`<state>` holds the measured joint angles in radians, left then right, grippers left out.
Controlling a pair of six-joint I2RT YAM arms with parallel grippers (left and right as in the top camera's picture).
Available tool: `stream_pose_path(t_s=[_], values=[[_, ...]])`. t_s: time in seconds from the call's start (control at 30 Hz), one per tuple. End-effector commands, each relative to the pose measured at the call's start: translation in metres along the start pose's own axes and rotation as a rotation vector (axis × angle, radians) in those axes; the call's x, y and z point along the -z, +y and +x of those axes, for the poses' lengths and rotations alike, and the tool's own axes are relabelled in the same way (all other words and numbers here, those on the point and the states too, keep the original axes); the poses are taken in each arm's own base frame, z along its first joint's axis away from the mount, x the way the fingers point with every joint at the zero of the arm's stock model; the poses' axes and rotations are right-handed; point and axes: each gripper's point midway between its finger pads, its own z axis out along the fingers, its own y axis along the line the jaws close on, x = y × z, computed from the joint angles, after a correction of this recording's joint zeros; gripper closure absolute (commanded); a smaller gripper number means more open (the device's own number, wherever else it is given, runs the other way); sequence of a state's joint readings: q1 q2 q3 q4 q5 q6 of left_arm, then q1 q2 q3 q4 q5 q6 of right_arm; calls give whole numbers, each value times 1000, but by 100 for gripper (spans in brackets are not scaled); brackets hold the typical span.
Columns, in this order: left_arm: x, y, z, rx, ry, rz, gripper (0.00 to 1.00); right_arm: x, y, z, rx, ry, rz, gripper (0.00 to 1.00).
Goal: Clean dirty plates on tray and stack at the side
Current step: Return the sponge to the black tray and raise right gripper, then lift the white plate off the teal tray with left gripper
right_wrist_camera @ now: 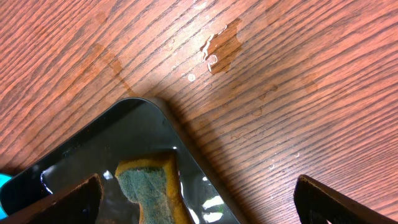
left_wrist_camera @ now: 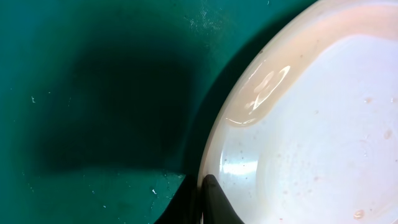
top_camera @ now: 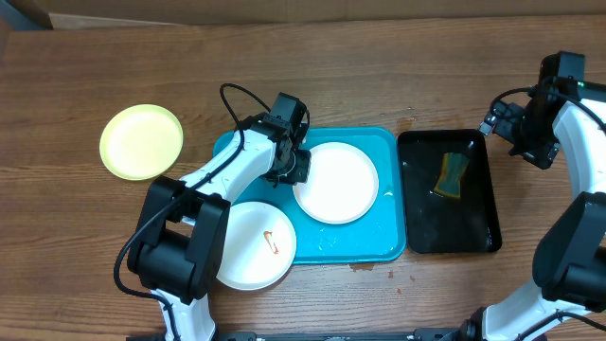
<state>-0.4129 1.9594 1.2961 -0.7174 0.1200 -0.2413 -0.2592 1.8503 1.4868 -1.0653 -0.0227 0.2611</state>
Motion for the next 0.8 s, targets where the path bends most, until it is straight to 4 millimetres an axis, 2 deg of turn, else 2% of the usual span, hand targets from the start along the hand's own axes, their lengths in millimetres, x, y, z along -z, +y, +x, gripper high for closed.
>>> stream_pose_path(t_s=[0.0, 0.17, 0.27, 0.3, 0.33, 0.5, 0.63, 0.77], values=[[-8, -1, 9, 7, 33, 4, 96, 13, 5, -8, 0, -42, -20, 0], [-1, 0, 7, 9, 45, -10, 96, 13, 5, -8, 1, -42, -20, 0], [13, -3, -2, 8, 40, -15, 96, 13, 5, -8, 1, -42, -20, 0], [19, -3, -7, 8, 33, -26, 96, 13, 5, -8, 1, -42, -20, 0], [41, -3, -23, 3, 3, -60, 96, 13, 5, -8, 1, -42, -20, 0], [82, -13, -52, -4, -63, -53, 96, 13, 5, -8, 1, -42, -20, 0], [108, -22, -70, -9, -122, -37, 96, 13, 5, -8, 1, -42, -20, 0], [122, -36, -82, -16, -174, -17, 96, 13, 5, -8, 1, -42, -20, 0]])
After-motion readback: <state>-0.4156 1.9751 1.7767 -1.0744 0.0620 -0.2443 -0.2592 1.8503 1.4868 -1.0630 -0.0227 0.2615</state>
